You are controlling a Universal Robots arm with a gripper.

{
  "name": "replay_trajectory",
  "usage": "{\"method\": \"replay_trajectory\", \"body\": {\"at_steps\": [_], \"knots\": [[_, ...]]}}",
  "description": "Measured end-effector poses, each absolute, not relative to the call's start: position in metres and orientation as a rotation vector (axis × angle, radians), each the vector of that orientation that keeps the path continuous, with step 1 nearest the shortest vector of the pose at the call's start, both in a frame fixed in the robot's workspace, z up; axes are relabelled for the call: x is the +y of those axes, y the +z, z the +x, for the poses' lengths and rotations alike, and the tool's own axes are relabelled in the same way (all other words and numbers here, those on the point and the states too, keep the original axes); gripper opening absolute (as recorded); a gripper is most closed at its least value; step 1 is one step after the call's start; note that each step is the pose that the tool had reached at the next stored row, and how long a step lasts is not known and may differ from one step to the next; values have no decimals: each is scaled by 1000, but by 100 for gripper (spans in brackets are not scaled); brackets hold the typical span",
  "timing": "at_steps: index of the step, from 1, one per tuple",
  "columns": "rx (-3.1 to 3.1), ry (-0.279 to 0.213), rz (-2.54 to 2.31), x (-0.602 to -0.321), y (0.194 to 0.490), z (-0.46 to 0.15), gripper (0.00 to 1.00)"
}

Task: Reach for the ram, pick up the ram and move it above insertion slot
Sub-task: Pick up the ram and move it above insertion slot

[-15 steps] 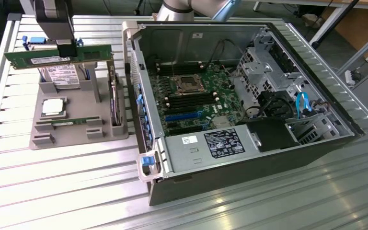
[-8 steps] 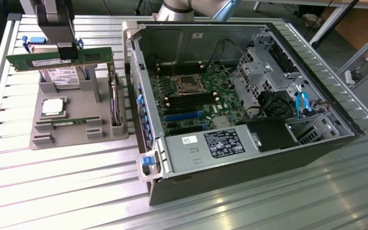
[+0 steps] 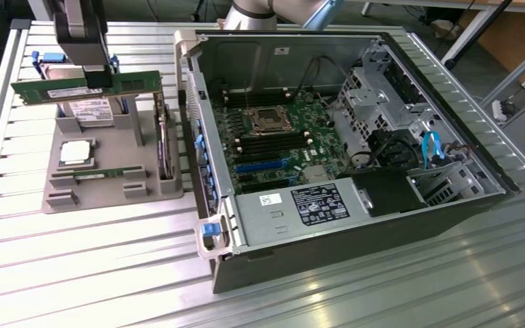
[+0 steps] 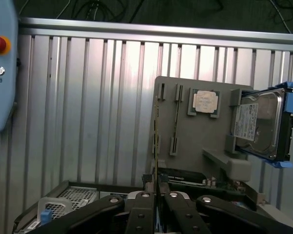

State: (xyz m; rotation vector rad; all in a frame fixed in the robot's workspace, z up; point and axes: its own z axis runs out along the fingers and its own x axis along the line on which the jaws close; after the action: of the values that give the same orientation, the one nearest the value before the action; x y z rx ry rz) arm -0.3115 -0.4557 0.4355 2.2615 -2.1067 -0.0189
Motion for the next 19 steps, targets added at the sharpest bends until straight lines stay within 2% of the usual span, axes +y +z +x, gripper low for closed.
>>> {"method": "replay_trajectory", "body": {"at_steps": [19], "knots": [[-2105, -16, 2260, -456, 428, -292, 14]]}}
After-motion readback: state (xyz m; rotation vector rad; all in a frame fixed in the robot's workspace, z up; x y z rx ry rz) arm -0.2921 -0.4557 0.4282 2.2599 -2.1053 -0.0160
